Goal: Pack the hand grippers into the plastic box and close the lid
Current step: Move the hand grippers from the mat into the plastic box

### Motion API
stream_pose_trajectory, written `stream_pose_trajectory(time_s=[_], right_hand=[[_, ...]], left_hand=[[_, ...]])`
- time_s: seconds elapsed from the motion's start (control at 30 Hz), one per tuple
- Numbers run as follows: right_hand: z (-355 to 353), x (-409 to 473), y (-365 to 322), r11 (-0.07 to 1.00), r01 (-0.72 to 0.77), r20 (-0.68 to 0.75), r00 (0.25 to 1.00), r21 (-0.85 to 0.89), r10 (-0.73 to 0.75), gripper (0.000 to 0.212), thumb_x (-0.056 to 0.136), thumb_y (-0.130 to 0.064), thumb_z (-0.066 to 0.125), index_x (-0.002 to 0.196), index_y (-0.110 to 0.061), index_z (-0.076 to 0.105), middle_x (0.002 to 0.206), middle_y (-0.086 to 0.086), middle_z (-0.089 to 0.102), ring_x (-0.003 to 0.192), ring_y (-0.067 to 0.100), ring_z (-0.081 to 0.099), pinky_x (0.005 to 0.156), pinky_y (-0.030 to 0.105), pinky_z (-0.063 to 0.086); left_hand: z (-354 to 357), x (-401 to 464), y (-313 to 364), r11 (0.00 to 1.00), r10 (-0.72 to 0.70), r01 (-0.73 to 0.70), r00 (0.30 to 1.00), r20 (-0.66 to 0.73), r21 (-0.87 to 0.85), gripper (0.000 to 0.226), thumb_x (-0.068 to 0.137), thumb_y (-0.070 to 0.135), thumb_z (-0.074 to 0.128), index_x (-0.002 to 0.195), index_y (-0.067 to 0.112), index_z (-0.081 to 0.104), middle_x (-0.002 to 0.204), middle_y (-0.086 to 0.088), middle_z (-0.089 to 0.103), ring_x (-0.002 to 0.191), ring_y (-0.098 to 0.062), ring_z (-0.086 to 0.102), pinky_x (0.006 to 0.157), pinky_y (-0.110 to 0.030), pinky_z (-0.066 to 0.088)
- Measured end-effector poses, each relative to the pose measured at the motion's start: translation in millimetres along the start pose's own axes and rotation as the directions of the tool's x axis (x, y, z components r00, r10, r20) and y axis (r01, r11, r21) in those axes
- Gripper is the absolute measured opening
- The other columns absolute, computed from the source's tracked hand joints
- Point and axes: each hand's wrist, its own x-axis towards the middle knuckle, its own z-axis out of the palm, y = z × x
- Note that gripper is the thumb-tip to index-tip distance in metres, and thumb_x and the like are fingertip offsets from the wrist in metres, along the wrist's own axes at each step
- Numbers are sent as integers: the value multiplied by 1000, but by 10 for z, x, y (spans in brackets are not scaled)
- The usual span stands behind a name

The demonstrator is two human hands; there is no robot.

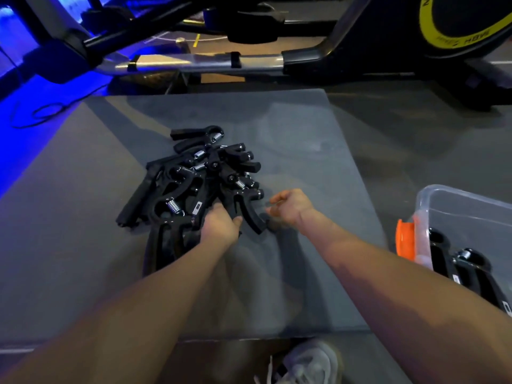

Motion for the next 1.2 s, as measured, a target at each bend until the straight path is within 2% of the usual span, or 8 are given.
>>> stream_pose_trajectory(time_s=[0.13,0.3,0.53,0.67,0.8,0.87,1.07,1.2], right_hand=[[-48,-55,-25,1000,13,22,1000,-7,-13,31,78,-8,72,60,-20,51,83,7,61,78,18,56,70,28,49],[-262,-238,-108,999,22,25,999,34,-23,13,80,-11,71,83,-15,58,81,6,62,72,16,53,61,22,41],[-879,-716,-211,935,7,5,1000,355,-9,29,90,-29,59,69,-15,46,66,6,46,64,19,44,58,25,40],[-1304,-909,-107,859,-14,-36,999,511,38,27,88,-36,61,84,-12,49,66,6,47,57,16,45,59,26,45],[-1744,-1063,163,739,15,-128,987,673,96,5,95,-13,51,92,-9,51,91,15,57,72,25,56,62,33,47],[-1975,-1150,314,704,40,-157,982,709,103,13,96,-5,46,86,-10,52,90,13,60,78,27,59,64,37,48],[-2546,-1362,836,703,82,-220,970,706,108,14,97,-5,44,91,-10,56,71,6,62,69,17,60,60,32,50],[-2765,-1486,1096,698,90,-222,970,711,101,24,98,-8,43,80,-14,57,62,0,66,70,15,62,58,27,49]], left_hand=[[-26,-23,10,972,-75,85,996,53,-217,43,81,27,71,109,-4,62,112,-21,67,102,-34,63,85,-33,50],[-3,-356,199,873,-104,167,982,159,-458,17,75,16,77,77,7,64,71,-11,65,46,-15,60,46,-23,51],[11,-737,865,954,183,-183,983,-23,-236,25,69,24,79,83,26,58,100,3,71,93,-20,68,85,-35,54],[183,-1037,1247,909,401,-400,916,-22,-118,35,70,22,76,103,29,65,106,7,65,97,-15,66,85,-26,49],[492,-1238,1553,825,561,-543,820,112,-157,44,71,18,78,113,23,66,109,1,59,92,-15,64,88,-28,51],[651,-1326,1695,786,616,-585,769,171,-200,40,78,13,73,117,14,64,111,-3,59,88,-11,60,84,-20,47],[1072,-1416,2030,827,562,-554,819,119,-90,39,87,20,62,125,10,55,127,-13,51,118,-28,54,105,-34,41],[1340,-1543,2136,842,527,-530,769,363,-99,28,88,20,63,113,8,64,104,-10,68,100,-23,63,84,-24,43]])
